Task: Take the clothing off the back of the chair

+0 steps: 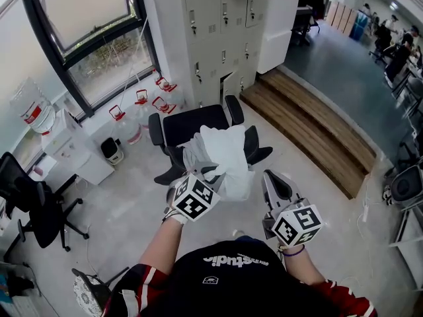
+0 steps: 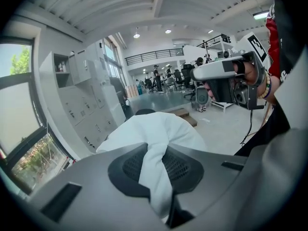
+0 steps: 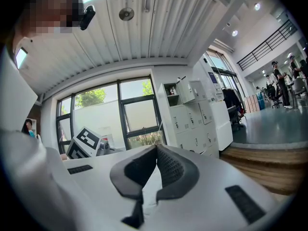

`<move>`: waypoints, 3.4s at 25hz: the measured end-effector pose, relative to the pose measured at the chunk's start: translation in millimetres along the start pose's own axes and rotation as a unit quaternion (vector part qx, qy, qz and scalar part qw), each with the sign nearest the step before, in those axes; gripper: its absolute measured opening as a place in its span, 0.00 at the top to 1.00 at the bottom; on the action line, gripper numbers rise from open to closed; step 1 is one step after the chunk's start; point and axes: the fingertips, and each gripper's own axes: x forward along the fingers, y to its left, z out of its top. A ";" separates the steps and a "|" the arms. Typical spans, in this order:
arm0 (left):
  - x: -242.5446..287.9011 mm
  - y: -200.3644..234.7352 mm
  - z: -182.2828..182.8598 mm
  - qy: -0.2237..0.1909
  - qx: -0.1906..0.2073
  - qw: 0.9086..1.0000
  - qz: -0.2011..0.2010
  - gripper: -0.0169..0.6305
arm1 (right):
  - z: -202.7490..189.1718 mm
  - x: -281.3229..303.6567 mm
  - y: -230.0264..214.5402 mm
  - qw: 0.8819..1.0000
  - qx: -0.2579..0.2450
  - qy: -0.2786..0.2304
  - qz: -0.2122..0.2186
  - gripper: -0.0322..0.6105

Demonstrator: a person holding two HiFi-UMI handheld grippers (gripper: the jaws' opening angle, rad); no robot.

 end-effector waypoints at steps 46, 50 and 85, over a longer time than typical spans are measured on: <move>-91.3 56.6 46.4 -0.215 -0.205 0.941 0.160 0.90 | 19.0 60.7 -9.8 0.990 -0.008 0.034 0.138 0.95; -128.0 67.0 27.0 -0.220 -0.214 0.934 0.183 0.90 | 16.6 69.3 28.5 0.986 -0.013 0.038 0.162 0.95; -388.2 55.9 -124.3 -0.250 -0.228 0.854 0.395 0.90 | -28.3 93.4 249.9 0.960 -0.062 0.020 0.272 0.95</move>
